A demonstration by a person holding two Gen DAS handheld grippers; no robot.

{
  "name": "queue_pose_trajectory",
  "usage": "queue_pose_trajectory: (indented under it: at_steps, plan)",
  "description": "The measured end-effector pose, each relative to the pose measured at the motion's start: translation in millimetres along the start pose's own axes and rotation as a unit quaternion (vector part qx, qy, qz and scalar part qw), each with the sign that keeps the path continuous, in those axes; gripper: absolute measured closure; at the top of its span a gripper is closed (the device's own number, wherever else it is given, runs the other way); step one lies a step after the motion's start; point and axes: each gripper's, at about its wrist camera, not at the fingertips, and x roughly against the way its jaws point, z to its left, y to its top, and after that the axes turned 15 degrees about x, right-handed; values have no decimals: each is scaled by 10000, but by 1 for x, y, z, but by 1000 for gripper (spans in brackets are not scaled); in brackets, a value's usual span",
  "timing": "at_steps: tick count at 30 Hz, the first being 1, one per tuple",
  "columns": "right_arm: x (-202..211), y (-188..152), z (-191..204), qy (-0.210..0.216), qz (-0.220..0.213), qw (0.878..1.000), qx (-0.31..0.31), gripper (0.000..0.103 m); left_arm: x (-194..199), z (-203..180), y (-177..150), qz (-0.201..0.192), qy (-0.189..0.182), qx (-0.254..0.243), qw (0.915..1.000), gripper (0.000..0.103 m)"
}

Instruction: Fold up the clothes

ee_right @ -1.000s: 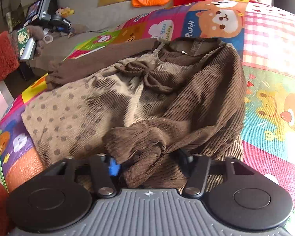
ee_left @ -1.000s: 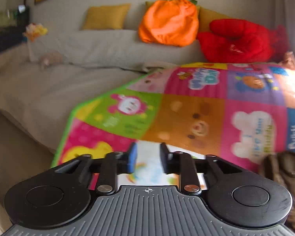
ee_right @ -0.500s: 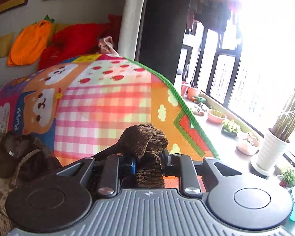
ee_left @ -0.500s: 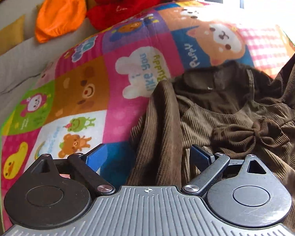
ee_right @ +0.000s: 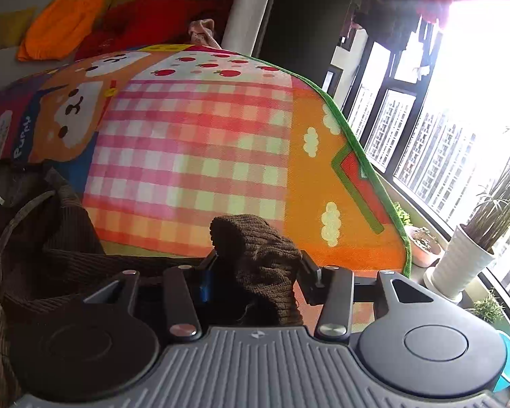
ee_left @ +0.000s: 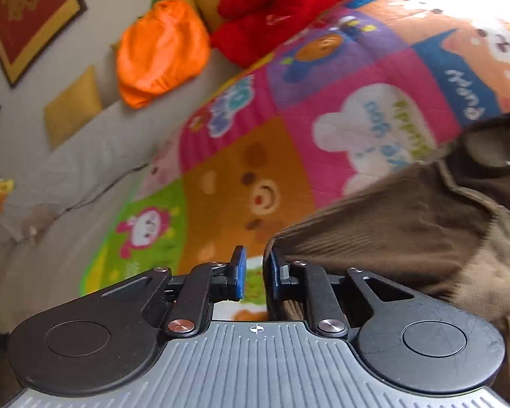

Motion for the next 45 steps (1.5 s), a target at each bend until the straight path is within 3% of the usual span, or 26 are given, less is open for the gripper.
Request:
queue_pose_trajectory:
  at_steps: [2, 4, 6, 8, 10, 12, 14, 17, 20, 25, 29, 31, 34, 35, 37, 39, 41, 45]
  plan:
    - [-5, -5, -8, -74, 175, 9998, -59, 39, -10, 19, 4, 106, 203, 314, 9992, 80]
    - [-7, -13, -20, -122, 355, 9989, -268, 38, -7, 34, 2, 184, 295, 572, 9978, 77]
    - [-2, -21, -30, -198, 461, 9976, -475, 38, 3, 47, -4, 238, 304, 714, 9967, 56]
    - [15, -27, -37, -224, 404, 9970, -617, 38, 19, 59, -12, 311, 208, 944, 9948, 49]
    - [43, -30, -31, 53, 198, 9985, -517, 34, 47, 64, -27, 587, -590, 1220, 9890, 45]
    - [75, -34, -16, 611, 4, 9976, -332, 26, 76, 64, -44, 886, -1524, 1431, 9739, 31]
    - [107, -40, 3, 1264, -172, 9917, -161, 23, 106, 53, -66, 1171, -2220, 1430, 9574, 26]
    - [139, -57, 29, 2227, -161, 9743, -304, 24, 139, 30, -100, 1484, -2621, 1349, 9440, 26]
    - [157, -77, 54, 2902, 36, 9557, -487, 27, 157, 17, -125, 1588, -2554, 1244, 9456, 28]
    - [193, -102, 87, 3074, -10, 9516, -39, 28, 174, 8, -149, 1638, -2339, 1093, 9521, 28]
    - [238, -110, 99, 3483, -433, 9344, 609, 24, 203, 2, -156, 1340, -2282, 839, 9607, 19]
    - [258, -118, 109, 3488, -565, 9294, 1069, 22, 219, 0, -159, 1170, -2356, 761, 9618, 12]
    - [263, -131, 130, 2815, -526, 9427, 1714, 22, 240, -10, -165, 1115, -2702, 534, 9548, 7]
    - [259, -132, 131, 2537, -540, 9513, 1667, 23, 246, -15, -167, 1115, -2787, 420, 9530, 7]
    - [254, -122, 113, 2231, -701, 9674, 972, 27, 255, -27, -176, 1125, -2788, 50, 9537, 7]
    - [250, -110, 94, 1930, -867, 9771, 232, 27, 260, -35, -184, 1013, -2609, -297, 9596, 6]
    - [248, -103, 84, 1608, -994, 9819, 91, 28, 256, -36, -189, 928, -2324, -433, 9672, 6]
    - [241, -101, 76, 1404, -910, 9859, 107, 28, 230, -15, -186, 910, -1592, -31, 9830, 6]
